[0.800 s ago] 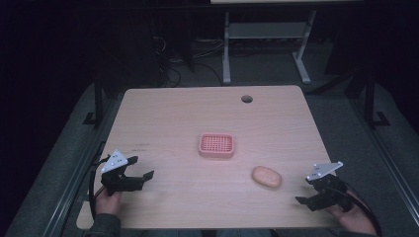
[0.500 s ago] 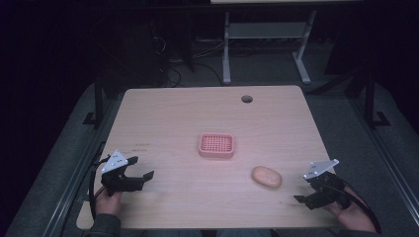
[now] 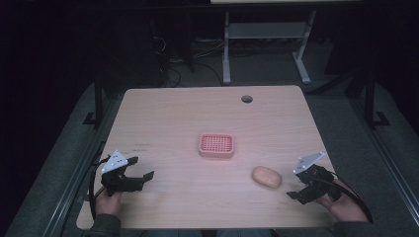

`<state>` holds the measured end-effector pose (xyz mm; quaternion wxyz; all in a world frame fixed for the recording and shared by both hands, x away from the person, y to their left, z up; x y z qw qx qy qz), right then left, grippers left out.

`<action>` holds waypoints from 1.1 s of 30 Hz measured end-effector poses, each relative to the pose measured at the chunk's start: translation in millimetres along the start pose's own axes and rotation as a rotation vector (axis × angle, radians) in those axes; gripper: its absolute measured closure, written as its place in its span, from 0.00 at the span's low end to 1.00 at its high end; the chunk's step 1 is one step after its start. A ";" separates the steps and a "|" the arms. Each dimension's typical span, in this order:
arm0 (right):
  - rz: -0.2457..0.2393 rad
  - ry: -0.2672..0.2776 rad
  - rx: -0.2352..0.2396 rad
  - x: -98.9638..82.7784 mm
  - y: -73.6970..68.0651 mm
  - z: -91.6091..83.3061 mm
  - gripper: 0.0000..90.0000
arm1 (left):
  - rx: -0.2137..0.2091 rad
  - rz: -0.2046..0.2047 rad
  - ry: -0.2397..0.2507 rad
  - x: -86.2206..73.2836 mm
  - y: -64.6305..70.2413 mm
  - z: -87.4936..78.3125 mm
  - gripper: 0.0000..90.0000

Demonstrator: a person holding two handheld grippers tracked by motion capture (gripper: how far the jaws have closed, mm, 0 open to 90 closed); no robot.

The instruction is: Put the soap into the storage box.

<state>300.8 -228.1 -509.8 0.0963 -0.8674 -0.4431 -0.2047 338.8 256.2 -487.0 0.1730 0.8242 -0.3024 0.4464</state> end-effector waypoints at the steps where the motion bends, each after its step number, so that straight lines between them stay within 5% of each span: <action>1: -0.001 -0.005 0.000 1.5 0.1 -0.2 0.26 | 0.000 0.000 0.000 0.0 0.0 0.0 0.16; 33: -0.145 -0.091 0.068 57.9 -6.1 30.4 0.25 | -0.004 -0.009 0.010 0.7 -0.3 0.4 0.16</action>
Point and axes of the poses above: each handheld gripper's, and its own axes: z roughly forward along the jaws, x roughly out of its top, y roughly to its right, the point moved 9 cm from there along z, roughly forward along the jaws, and after that the axes turned 1 degree about z, right-handed, at the moved point
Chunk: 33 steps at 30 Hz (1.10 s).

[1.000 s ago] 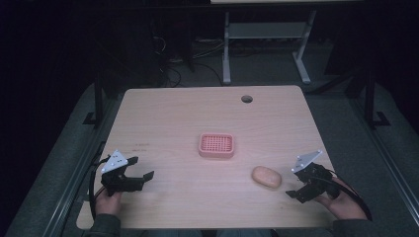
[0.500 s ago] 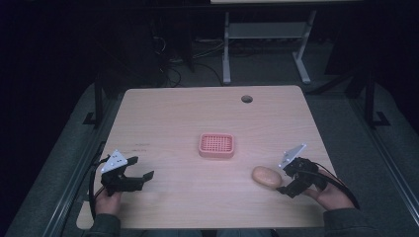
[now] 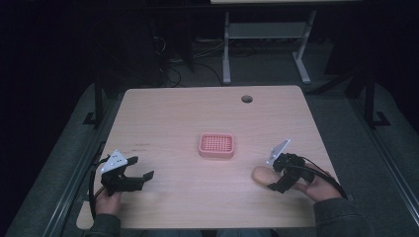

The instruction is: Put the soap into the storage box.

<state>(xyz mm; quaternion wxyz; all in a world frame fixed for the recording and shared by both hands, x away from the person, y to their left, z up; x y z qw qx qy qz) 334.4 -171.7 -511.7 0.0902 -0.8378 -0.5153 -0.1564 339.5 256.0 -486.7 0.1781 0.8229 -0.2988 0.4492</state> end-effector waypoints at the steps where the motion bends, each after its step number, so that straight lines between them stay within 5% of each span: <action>1: -0.005 -0.001 -0.001 1.1 0.7 1.0 0.25 | -0.001 0.000 0.001 0.0 0.0 0.0 0.16; 33: -0.021 -0.094 0.035 6.8 5.2 19.5 0.31 | 0.001 -0.009 0.006 1.0 -0.4 -0.7 0.16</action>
Point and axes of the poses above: each handheld gripper's, and its own axes: z roughly forward along the jaws, x roughly out of its top, y roughly to its right, the point moved 9 cm from there along z, roughly forward along the jaws, and after that the axes turned 1 degree about z, right-handed, at the moved point
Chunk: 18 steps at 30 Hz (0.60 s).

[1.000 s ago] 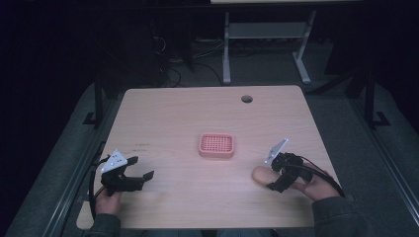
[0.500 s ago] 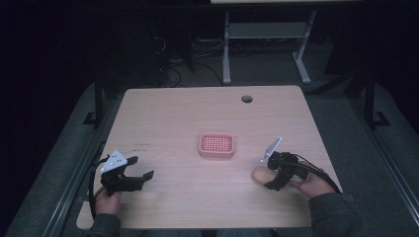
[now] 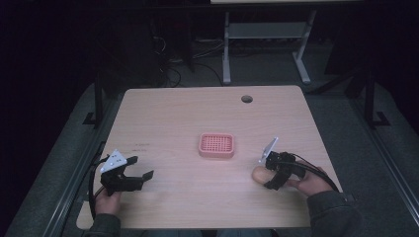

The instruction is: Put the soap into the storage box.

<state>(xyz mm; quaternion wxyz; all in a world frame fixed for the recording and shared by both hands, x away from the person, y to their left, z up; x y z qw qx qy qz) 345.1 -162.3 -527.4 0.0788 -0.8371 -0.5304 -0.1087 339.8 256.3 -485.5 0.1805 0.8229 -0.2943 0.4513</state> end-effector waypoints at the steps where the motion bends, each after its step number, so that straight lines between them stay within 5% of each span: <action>1: -0.001 -0.001 0.005 0.0 -0.3 0.1 0.33 | 0.000 0.000 0.000 0.0 0.1 0.0 0.16; 18: -0.025 -0.002 0.013 0.2 -0.5 0.2 0.35 | 0.001 0.001 -0.001 0.0 -0.3 -0.3 0.16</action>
Point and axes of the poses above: each handheld gripper's, and its own axes: z roughly forward along the jaws, x roughly out of its top, y roughly to its right, the point moved 9 cm from there along z, roughly forward along the jaws, and after that the axes turned 1 degree about z, right-handed, at the moved point
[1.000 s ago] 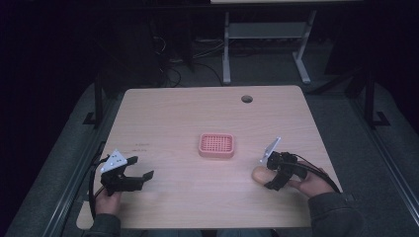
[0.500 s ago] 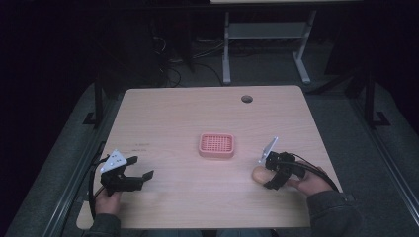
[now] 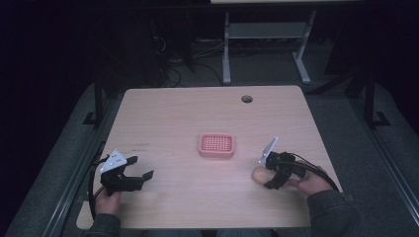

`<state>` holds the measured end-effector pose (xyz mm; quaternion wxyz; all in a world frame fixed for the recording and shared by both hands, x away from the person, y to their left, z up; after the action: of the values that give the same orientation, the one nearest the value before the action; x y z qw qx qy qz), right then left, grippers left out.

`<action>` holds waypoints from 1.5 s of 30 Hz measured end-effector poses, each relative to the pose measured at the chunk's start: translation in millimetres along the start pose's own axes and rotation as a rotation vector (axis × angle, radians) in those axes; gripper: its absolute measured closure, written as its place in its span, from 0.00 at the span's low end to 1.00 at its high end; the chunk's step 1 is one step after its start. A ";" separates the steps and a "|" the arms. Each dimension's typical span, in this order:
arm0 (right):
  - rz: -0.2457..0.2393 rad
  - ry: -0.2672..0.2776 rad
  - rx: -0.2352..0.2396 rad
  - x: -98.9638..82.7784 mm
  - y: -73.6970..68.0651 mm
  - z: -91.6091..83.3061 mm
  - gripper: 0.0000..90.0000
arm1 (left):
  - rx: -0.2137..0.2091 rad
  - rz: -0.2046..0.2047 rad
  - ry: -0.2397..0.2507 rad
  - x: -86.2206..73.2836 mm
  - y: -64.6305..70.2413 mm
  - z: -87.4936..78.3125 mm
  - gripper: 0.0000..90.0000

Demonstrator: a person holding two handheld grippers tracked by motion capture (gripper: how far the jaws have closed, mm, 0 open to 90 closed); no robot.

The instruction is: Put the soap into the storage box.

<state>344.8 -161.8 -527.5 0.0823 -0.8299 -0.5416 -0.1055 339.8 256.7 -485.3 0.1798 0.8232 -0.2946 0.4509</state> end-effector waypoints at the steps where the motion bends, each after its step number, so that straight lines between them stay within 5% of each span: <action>1: 0.000 -0.002 -0.001 0.0 -0.4 -0.2 0.35 | 0.000 -0.001 0.001 0.1 0.0 0.1 0.16; 23: -0.011 0.020 0.005 12.8 3.5 -12.3 0.36 | 0.000 0.000 0.002 0.3 0.1 -1.0 0.16; 45: -0.053 0.029 0.021 54.1 13.0 -24.3 0.36 | -0.001 -0.006 0.008 1.1 -0.4 -1.7 0.16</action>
<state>375.7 -125.4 -490.1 0.0961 -0.8127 -0.5633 -0.1142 339.4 257.6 -483.5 0.1825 0.8222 -0.2915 0.4536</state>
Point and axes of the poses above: each handheld gripper's, and its own axes: z roughly forward along the jaws, x roughly out of its top, y roughly to its right, the point moved 9 cm from there along z, roughly forward along the jaws, and after that the axes turned 1 degree about z, right-handed, at the moved point
